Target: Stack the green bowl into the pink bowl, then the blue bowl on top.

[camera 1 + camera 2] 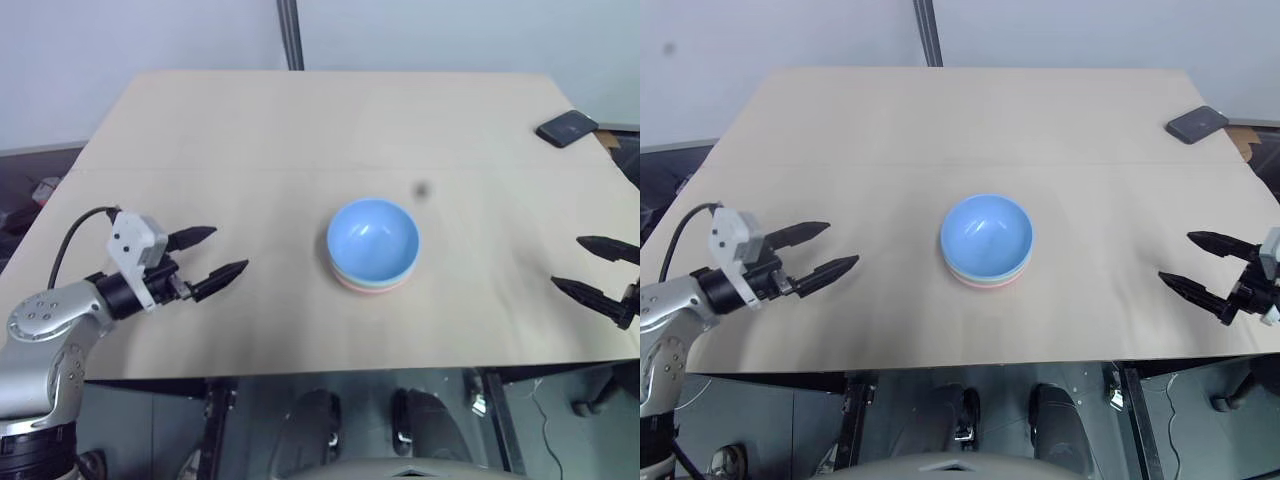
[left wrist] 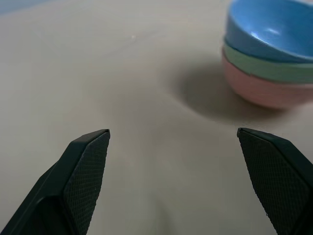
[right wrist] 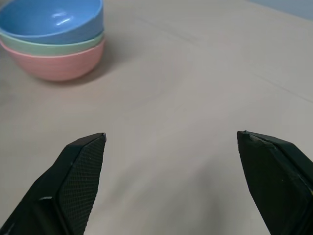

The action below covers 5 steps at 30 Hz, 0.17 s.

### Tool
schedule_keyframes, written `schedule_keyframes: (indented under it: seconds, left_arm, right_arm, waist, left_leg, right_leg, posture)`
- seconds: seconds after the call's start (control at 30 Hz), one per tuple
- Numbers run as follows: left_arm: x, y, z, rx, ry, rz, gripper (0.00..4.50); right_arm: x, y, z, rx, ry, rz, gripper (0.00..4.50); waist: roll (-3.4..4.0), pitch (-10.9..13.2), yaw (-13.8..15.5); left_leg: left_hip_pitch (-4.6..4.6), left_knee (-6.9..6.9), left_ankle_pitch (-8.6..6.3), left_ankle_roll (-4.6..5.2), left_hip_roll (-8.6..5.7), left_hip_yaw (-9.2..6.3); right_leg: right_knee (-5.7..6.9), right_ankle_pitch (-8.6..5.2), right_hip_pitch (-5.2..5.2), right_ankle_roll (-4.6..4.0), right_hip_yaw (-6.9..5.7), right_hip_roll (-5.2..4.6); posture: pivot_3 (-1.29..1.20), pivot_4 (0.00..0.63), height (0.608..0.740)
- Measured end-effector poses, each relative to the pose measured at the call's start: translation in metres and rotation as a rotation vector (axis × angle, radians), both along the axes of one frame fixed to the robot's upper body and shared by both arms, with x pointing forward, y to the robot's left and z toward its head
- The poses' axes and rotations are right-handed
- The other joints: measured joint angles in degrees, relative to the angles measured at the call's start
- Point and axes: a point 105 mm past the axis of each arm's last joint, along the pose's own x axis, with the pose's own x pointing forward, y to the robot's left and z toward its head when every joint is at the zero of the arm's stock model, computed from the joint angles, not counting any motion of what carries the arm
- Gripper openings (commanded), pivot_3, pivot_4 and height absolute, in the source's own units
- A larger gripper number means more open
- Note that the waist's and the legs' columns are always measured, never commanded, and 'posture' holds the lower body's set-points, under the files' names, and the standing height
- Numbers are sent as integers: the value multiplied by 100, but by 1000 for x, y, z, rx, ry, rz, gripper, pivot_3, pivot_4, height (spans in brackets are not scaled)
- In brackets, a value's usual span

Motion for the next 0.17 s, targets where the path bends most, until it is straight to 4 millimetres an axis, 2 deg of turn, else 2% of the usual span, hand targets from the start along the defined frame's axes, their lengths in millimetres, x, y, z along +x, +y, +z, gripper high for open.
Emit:
schedule_keyframes:
  seconds: [0.17]
  left_arm:
    - [-12,-9,-1,7,32,-77,4404]
  right_arm:
    - [-9,2,-1,-1,45,-8,4500]
  waist:
    - [2,-1,-7]
  left_leg:
    - [-2,0,-1,1,0,0]
  right_leg:
    - [0,0,-3,-1,1,-3]
  posture:
    - [0,150,739]
